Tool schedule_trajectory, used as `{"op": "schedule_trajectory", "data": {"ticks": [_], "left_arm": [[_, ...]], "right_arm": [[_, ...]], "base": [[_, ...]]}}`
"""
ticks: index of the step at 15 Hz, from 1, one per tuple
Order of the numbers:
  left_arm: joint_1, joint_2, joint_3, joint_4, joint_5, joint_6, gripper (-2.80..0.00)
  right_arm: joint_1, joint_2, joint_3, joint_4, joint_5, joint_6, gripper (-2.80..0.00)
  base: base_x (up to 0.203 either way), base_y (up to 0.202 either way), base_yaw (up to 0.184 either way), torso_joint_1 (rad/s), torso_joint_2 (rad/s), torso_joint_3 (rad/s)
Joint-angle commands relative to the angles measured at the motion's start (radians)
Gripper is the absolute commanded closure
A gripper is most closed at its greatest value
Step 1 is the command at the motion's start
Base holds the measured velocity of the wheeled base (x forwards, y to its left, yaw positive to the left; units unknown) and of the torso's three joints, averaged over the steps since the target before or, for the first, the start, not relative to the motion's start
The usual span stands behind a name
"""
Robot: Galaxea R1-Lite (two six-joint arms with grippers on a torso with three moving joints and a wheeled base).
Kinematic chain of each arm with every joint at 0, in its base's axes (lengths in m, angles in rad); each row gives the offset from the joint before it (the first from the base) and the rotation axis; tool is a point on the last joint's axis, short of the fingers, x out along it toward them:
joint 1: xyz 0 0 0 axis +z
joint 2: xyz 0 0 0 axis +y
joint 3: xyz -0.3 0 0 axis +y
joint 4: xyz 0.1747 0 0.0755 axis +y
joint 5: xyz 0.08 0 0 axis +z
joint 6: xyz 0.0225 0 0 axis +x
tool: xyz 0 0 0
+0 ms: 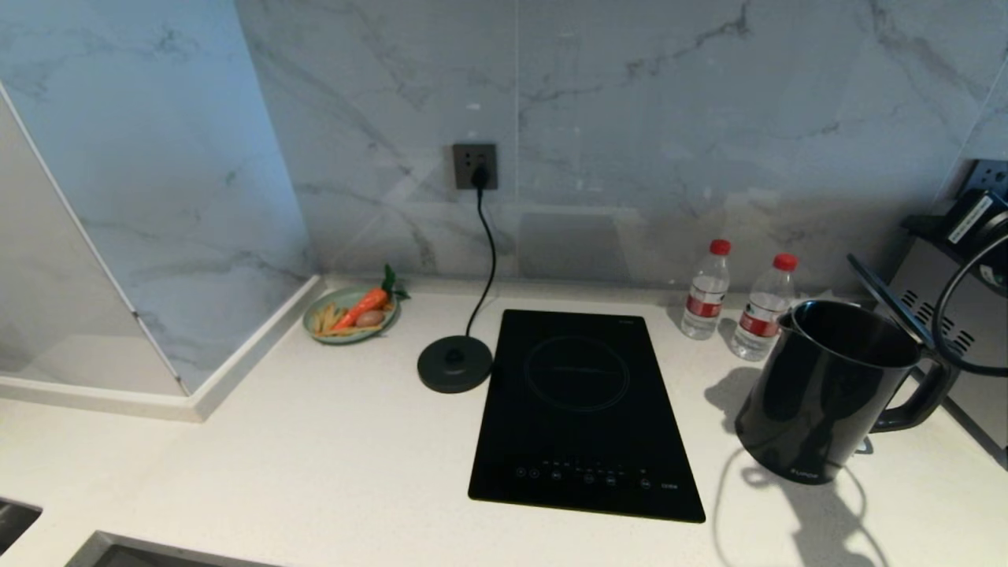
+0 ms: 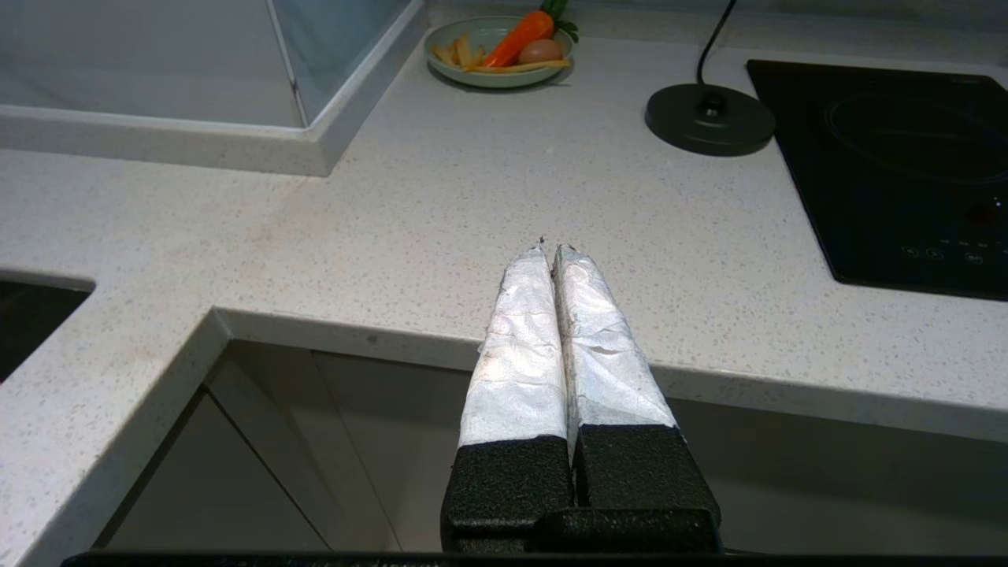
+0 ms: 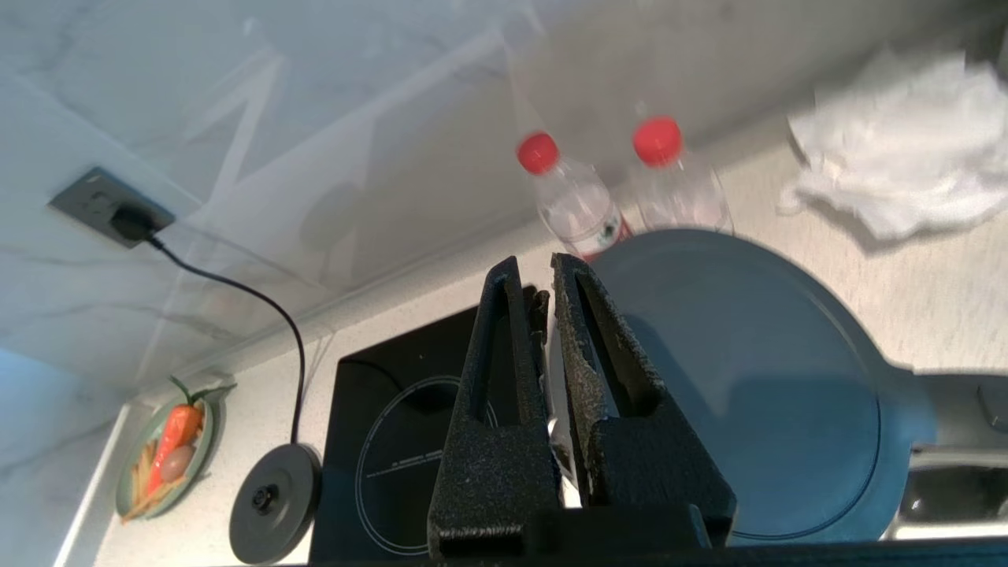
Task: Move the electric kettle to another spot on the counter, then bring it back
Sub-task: Grab the kettle
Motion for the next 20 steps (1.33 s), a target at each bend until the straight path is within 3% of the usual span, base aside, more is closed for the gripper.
{"op": "schedule_trajectory", "data": {"ticks": [1, 20], "left_arm": [[0.0, 0.0, 0.0, 0.0, 0.001, 0.0, 0.0], [0.0, 0.0, 0.0, 0.0, 0.001, 0.0, 0.0]], "right_arm": [[-0.008, 0.046, 0.01, -0.005, 0.004, 0.031, 0.0], [-0.032, 0.142, 0.039, -0.028, 0.049, 0.029, 0.0]], "base": [[0.0, 0.0, 0.0, 0.0, 0.0, 0.0], [0.0, 0.0, 0.0, 0.0, 0.0, 0.0]]}}
